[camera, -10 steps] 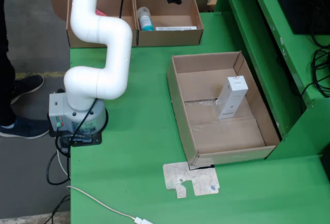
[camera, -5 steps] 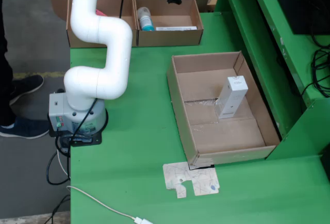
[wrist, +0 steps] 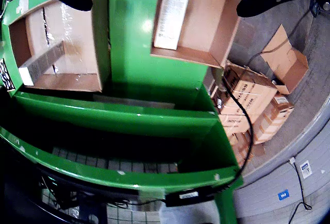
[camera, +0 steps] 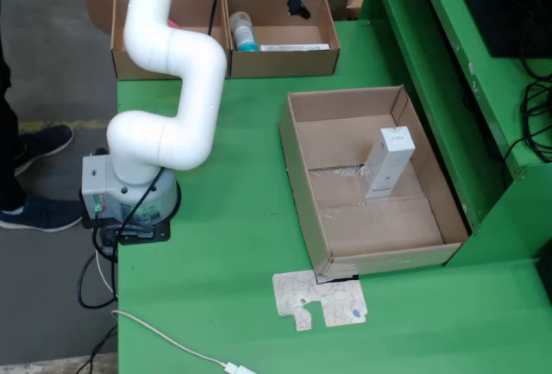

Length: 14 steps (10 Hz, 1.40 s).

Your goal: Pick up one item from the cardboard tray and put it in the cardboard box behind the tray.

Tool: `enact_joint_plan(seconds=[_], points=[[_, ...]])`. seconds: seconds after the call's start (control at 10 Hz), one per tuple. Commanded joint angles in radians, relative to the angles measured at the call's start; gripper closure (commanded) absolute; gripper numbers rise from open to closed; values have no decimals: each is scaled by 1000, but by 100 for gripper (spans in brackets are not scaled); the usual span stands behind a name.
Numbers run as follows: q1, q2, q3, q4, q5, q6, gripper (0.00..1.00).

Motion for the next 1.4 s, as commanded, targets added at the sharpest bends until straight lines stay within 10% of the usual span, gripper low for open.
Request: enact_joint_plan(seconds=[0.0, 0.7, 1.3], points=[[-53, 93, 26, -124, 96, 45, 0], [-124, 210, 26, -250, 210, 74, 0], [-266, 167, 26, -25, 366, -45, 0]])
